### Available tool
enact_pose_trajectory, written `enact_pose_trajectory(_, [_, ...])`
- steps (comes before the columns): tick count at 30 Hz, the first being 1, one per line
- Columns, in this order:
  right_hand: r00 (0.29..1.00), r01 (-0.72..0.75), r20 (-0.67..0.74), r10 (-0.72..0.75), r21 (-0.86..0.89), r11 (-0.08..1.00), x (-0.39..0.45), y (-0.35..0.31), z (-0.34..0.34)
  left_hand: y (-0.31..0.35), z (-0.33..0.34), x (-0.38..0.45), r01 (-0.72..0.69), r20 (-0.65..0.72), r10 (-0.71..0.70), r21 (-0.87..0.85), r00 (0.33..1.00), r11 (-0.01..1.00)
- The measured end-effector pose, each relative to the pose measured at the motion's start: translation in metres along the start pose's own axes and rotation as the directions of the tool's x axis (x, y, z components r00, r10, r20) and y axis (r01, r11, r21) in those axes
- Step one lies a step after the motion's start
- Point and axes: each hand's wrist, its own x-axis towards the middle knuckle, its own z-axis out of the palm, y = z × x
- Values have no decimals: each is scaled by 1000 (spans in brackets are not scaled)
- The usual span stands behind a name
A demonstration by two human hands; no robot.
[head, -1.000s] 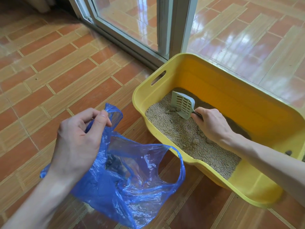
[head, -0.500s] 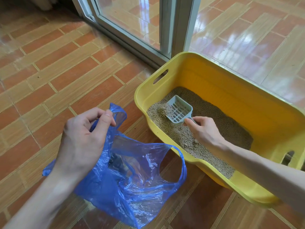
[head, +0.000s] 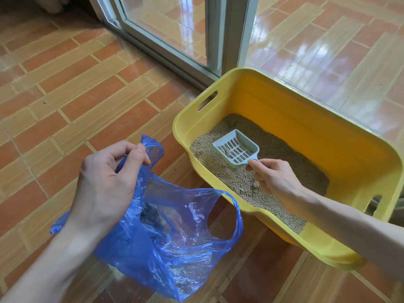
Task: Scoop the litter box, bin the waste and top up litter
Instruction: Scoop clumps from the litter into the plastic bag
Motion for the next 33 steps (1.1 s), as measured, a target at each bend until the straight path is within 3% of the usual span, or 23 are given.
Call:
enact_pose_trajectory(11, [990,133,52,-130,-63,989,-23,-24,-3,1,-4,-2,5,-10,-5,-8,1000,1000])
enact_pose_trajectory(20, [943,198,310,-122,-225,954,-93,-65,19,2,-11,0,48,-16,-50,-121,999,992])
enact_pose_trajectory(26, [890,353,428,-157,-428,832,-114,-54,63,7,-18,-3,65,21,-63,-172,998,983])
enact_pose_trajectory(33, [889,445,400,-223,-639,628,-99,-10,129,4,-17,-5,75,27,-71,-191,997,979])
